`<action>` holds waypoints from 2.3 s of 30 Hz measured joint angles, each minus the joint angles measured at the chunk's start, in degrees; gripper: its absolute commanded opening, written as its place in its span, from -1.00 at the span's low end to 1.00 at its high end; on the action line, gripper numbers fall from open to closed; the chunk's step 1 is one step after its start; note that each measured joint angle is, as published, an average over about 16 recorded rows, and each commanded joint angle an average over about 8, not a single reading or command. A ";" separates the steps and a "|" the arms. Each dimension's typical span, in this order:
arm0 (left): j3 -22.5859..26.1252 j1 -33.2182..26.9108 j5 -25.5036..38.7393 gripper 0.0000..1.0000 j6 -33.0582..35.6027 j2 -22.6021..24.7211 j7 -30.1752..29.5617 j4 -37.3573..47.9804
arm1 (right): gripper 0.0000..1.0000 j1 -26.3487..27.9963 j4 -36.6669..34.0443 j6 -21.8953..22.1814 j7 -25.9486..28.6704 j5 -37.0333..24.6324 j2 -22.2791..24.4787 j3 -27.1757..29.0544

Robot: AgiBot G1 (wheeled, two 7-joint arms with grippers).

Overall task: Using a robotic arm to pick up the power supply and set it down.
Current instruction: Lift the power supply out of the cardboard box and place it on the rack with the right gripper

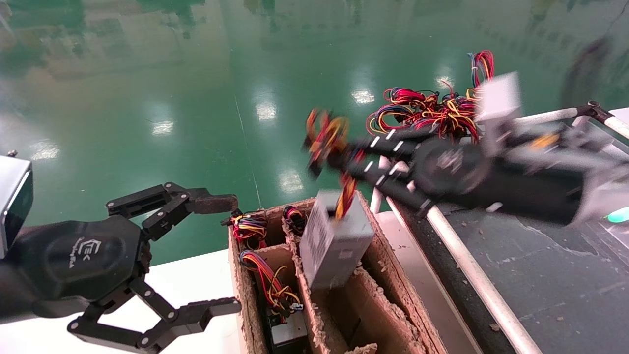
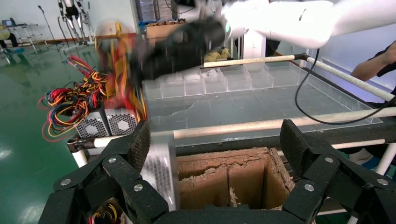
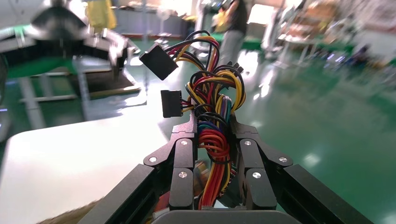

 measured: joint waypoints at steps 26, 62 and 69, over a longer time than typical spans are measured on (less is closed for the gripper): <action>0.01 0.00 -0.01 1.00 0.00 0.00 0.00 0.00 | -1.00 -7.88 4.24 4.90 1.89 5.69 25.43 10.66; 0.02 -0.01 -0.01 1.00 -0.01 -0.01 0.01 0.00 | -1.00 -3.89 -14.04 2.30 -5.36 -1.95 15.50 4.90; 0.02 -0.01 -0.01 1.00 -0.01 -0.01 0.01 0.00 | -1.00 -0.63 -17.21 3.74 -7.32 -4.25 11.83 3.49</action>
